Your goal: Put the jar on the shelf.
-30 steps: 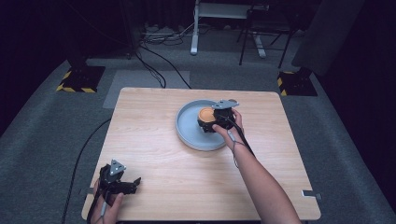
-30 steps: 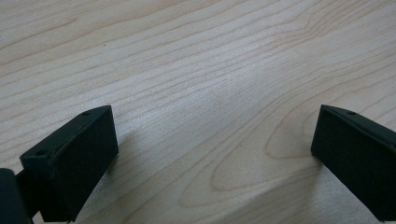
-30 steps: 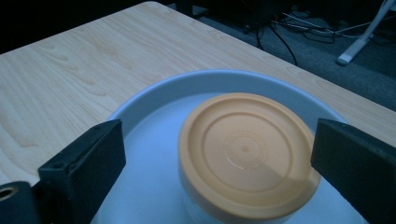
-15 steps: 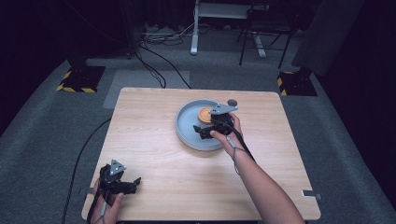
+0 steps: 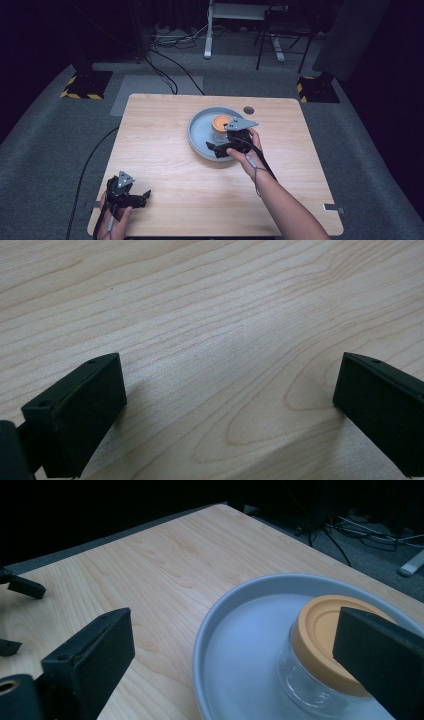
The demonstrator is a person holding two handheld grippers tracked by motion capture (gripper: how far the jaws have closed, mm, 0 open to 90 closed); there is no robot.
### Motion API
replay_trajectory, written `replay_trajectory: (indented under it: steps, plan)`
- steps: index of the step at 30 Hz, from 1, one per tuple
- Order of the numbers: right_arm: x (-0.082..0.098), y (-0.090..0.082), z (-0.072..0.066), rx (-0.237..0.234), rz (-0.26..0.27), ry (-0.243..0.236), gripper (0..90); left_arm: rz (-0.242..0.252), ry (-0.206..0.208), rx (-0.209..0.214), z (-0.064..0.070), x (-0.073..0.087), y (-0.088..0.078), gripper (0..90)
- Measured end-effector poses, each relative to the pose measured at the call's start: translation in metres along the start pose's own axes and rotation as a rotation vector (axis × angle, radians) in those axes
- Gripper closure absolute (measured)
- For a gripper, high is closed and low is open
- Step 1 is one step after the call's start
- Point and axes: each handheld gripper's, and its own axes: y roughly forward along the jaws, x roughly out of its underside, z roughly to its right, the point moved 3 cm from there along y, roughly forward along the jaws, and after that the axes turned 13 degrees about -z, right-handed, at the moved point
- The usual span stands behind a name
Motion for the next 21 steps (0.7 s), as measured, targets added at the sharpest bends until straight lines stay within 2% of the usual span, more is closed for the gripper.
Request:
replay_trajectory:
  steps: [21]
  plan:
    - [0.012, -0.043, -0.032, -0.040, 0.024, -0.048, 3.1, 0.000, 0.000, -0.001, 0.000, 0.000, 0.000, 0.4]
